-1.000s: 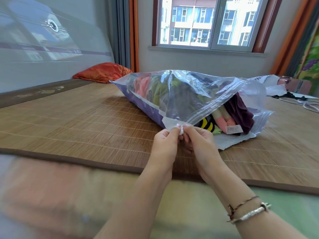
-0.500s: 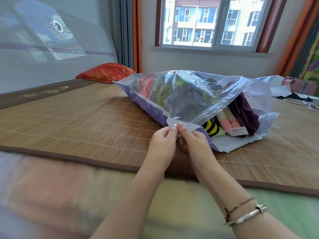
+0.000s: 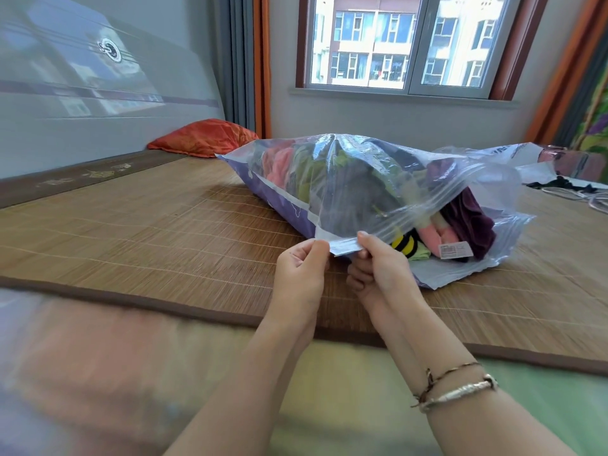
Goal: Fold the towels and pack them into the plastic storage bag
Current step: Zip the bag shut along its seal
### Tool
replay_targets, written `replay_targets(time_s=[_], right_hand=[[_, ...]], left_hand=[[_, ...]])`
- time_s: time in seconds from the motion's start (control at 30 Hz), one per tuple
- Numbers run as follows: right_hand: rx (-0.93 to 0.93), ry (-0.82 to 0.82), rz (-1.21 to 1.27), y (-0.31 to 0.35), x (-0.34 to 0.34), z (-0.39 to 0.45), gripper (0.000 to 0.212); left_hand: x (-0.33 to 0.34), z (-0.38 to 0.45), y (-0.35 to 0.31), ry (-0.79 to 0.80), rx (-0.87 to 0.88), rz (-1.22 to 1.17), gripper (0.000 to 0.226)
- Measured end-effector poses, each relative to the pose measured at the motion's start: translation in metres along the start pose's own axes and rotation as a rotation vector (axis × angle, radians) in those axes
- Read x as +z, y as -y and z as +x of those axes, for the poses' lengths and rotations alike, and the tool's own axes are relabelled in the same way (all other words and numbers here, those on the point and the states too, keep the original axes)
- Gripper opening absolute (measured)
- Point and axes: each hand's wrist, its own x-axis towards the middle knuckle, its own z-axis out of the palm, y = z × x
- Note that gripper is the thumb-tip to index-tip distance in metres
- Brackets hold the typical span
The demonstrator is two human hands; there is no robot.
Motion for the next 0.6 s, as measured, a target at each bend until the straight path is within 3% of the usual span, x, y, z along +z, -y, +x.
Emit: replay_targets(time_s=[0.1, 0.2, 0.4, 0.6], right_hand=[[-0.038, 0.011, -0.113, -0.001, 0.001, -0.002, 0.037], [-0.099, 0.021, -0.17, 0.001, 0.005, -0.008, 0.041], [-0.067, -0.01, -0.041, -0.003, 0.009, -0.004, 0.049], [0.019, -0.178, 0.147, 0.005, -0.018, 0.028, 0.033]], left_hand=[[-0.005, 0.008, 0.002, -0.069, -0.132, 0.04, 0.041], [0.003, 0.008, 0.0, 0.035, -0.254, 0.095, 0.045], [0.01, 0.011, -0.003, -0.022, -0.245, -0.02, 0.035], [-0.009, 0.005, -0.015, 0.071, -0.223, 0.037, 0.038]])
